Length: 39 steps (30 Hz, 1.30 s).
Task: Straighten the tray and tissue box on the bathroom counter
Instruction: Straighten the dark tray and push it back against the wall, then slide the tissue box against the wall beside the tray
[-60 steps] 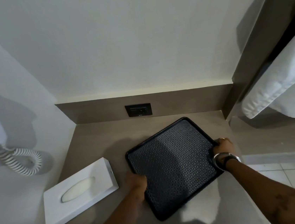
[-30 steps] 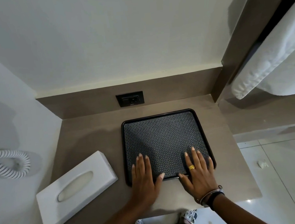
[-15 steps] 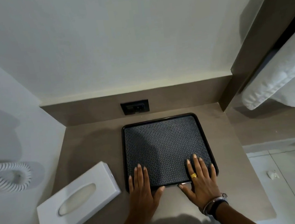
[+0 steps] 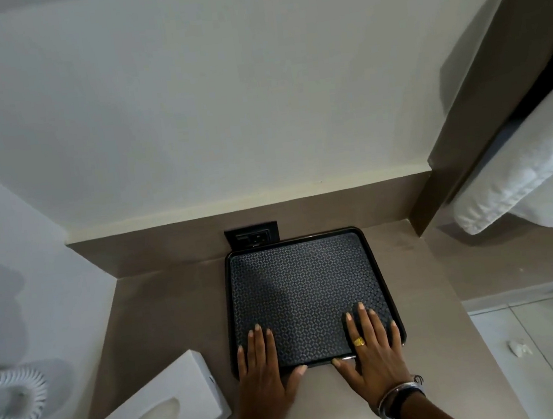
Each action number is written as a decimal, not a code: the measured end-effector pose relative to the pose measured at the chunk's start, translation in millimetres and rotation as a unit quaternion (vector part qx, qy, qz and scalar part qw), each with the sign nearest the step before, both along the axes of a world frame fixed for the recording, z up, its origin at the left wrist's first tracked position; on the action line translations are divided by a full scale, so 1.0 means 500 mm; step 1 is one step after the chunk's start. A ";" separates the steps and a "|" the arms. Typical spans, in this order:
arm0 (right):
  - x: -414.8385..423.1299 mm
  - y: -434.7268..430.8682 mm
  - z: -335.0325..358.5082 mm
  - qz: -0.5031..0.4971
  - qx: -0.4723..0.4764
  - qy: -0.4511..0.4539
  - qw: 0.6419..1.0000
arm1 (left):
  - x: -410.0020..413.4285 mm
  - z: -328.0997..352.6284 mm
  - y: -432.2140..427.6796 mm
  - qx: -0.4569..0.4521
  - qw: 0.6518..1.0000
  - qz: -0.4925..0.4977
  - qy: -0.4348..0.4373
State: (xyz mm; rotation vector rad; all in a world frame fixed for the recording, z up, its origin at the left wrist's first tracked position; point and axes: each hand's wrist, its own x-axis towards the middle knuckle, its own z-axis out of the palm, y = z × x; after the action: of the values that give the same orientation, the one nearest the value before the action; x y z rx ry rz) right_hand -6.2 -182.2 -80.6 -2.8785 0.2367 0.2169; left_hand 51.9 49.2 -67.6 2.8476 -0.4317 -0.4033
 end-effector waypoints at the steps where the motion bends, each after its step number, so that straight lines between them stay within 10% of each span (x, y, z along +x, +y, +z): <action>1: 0.000 0.000 0.000 0.000 -0.002 0.004 1.000 | 0.001 -0.003 0.001 -0.004 1.000 0.000 0.006; 14: -0.023 0.031 0.036 0.003 0.022 -0.045 0.999 | -0.011 0.033 0.010 -0.063 0.997 0.013 -0.053; 19: -0.077 0.131 0.038 0.184 0.062 -0.083 0.977 | -0.007 0.088 0.116 -0.085 0.991 -0.020 -0.105; 28: -0.075 0.296 0.001 0.324 0.020 0.055 0.944 | 0.022 0.113 0.446 0.159 0.981 -0.024 0.110; 39: -0.065 0.337 -0.007 0.294 -0.018 0.070 0.953 | 0.038 0.112 0.483 0.063 0.993 0.051 0.080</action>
State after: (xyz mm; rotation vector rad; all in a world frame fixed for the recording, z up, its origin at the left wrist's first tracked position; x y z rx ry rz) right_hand -38.7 -13.5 -84.0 -2.8881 -0.6109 0.5254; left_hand 70.8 290.7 -11.4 2.9130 -0.2369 -0.6556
